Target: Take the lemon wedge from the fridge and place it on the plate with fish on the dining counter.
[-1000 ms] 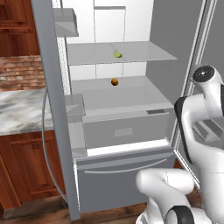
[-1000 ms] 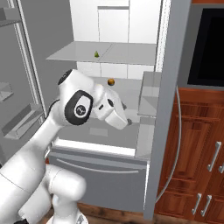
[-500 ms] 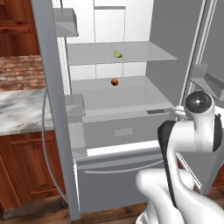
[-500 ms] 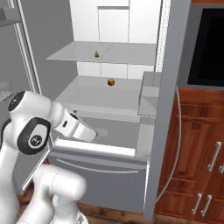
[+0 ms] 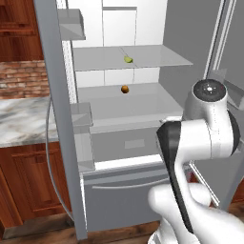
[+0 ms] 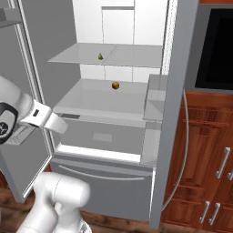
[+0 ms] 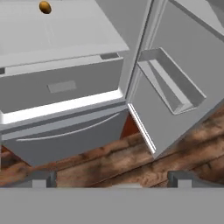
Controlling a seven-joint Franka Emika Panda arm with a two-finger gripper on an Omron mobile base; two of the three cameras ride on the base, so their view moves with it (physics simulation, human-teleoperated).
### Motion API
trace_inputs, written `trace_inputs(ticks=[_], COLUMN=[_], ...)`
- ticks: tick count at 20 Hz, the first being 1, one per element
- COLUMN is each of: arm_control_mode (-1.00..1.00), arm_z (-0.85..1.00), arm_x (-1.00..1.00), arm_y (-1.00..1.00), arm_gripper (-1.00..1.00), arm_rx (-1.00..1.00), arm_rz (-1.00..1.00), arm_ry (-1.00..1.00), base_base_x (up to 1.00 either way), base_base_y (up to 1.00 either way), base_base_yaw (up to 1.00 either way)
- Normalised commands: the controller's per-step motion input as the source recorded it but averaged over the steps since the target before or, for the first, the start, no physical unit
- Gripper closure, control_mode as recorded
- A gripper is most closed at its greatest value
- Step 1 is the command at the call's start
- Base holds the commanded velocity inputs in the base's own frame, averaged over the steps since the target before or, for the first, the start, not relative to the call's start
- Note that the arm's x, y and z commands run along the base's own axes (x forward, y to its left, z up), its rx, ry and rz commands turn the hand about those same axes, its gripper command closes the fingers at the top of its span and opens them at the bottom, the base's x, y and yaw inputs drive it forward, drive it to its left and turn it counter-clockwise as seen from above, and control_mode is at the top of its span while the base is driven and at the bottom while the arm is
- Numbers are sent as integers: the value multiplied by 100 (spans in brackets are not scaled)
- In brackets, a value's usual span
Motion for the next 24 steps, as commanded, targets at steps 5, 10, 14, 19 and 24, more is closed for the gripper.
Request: trace_inputs(ticks=[5, 10, 14, 19, 24], arm_control_mode=[-100, -100, -100, -100, -100], arm_z=[-17, 30, 49, 70, 19], arm_x=[-100, -45, -22, 14, 10], arm_y=[54, -1, -22, -24, -2], arm_gripper=[-100, -100, -100, -100, -100], arm_rx=[4, 22, 13, 10, 3], arm_rz=[22, 4, 0, 0, 0], arm_ry=[-1, -7, -21, 0, 8], base_base_x=[0, 0, 0, 0, 0], base_base_y=[0, 0, 0, 0, 0], base_base_yaw=[0, 0, 0, 0, 0])
